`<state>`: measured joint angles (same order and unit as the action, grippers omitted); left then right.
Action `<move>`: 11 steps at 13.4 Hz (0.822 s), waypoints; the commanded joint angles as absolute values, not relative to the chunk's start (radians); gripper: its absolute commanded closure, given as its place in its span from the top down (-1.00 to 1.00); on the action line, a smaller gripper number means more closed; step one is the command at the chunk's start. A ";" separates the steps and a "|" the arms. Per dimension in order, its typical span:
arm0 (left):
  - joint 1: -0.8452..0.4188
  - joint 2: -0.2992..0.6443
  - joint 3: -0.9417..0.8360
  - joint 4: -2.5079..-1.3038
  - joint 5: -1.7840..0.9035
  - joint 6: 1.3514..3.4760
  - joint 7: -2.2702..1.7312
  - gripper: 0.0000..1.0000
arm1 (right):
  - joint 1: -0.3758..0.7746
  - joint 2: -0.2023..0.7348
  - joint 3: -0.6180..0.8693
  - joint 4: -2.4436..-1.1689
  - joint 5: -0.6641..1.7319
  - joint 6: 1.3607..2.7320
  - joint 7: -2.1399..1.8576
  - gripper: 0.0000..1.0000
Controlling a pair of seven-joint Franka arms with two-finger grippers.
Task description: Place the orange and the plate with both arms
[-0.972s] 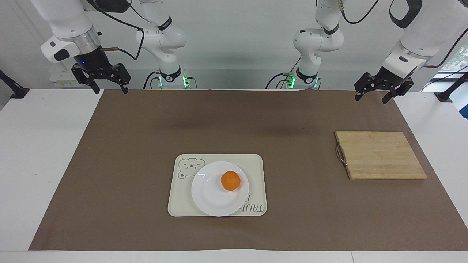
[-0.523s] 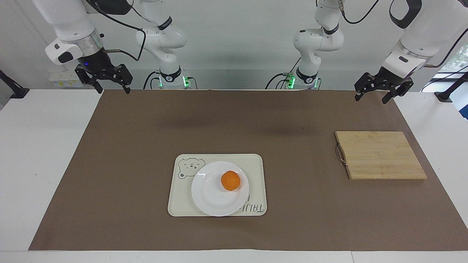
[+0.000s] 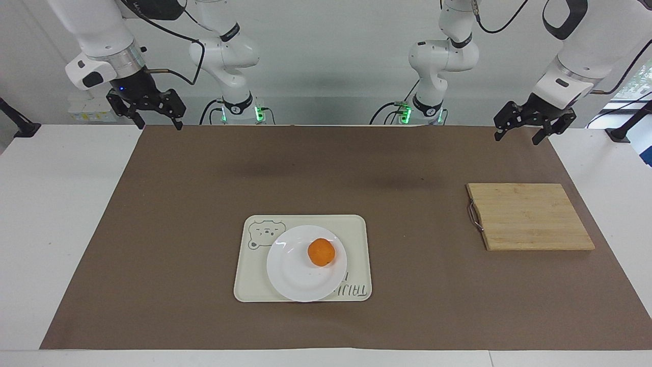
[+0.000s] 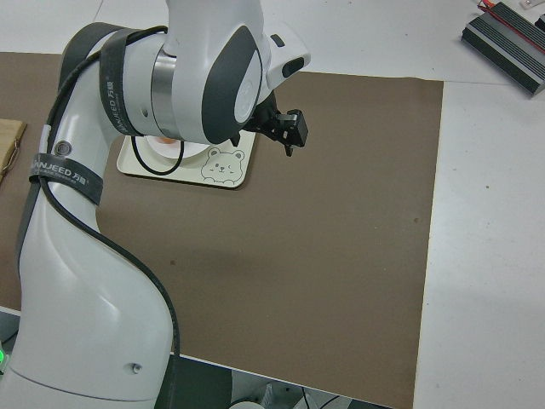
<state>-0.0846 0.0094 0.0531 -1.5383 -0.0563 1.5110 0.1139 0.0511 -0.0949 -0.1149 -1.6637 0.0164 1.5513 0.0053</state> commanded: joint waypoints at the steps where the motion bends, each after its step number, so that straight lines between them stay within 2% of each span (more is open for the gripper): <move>1: -0.077 0.006 0.048 -1.537 -0.043 1.506 0.127 1.00 | 0.055 -0.123 -0.112 -1.697 0.009 1.566 0.031 1.00; 6: -0.077 0.006 0.048 -1.537 -0.043 1.505 0.127 1.00 | 0.043 -0.120 -0.107 -1.694 0.009 1.574 0.031 1.00; 9: -0.077 0.006 0.048 -1.537 -0.043 1.506 0.127 1.00 | -0.031 -0.112 -0.035 -1.683 0.009 1.582 0.026 1.00; 11: -0.077 0.006 0.048 -1.537 -0.043 1.506 0.127 1.00 | 0.001 -0.110 -0.046 -1.681 0.002 1.583 0.026 1.00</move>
